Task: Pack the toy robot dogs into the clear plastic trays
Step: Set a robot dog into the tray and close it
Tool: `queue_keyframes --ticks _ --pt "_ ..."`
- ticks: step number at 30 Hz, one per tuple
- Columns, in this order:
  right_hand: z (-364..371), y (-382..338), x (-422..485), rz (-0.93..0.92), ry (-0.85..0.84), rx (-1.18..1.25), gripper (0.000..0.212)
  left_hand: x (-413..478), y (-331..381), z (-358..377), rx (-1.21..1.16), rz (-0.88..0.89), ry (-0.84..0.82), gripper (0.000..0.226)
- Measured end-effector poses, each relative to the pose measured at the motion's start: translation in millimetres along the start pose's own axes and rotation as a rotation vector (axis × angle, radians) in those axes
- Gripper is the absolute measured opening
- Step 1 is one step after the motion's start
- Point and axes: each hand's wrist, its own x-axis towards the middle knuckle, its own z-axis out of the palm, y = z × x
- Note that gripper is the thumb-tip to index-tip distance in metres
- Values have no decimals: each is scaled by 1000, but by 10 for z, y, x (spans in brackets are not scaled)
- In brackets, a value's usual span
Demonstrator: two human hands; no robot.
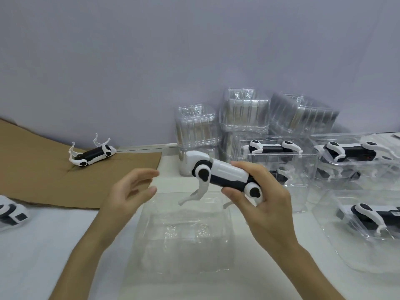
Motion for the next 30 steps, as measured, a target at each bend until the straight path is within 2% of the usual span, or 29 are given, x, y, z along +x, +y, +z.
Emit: queue_keyframes --ticks 3,5,9,12,16,22,30 --pt "-20 -35 20 90 19 83 29 0 -198 -67 -38 -158 -97 36" --pt "-27 -44 28 173 10 151 22 -4 -325 -11 -133 -203 -93 33" --pt "-35 -7 56 415 -46 308 23 -6 -411 202 -246 -209 -54 28" --pt "-47 30 78 462 -147 475 22 -23 -404 423 -244 -189 -74 26" --pt "-55 47 52 317 -376 224 25 -20 -391 627 -171 -171 -27 18" --pt "-117 105 23 234 -489 -73 34 -31 -352 618 -190 -129 -96 20" --pt "-133 200 25 197 -650 -376 33 8 -342 595 -182 -205 -29 19"
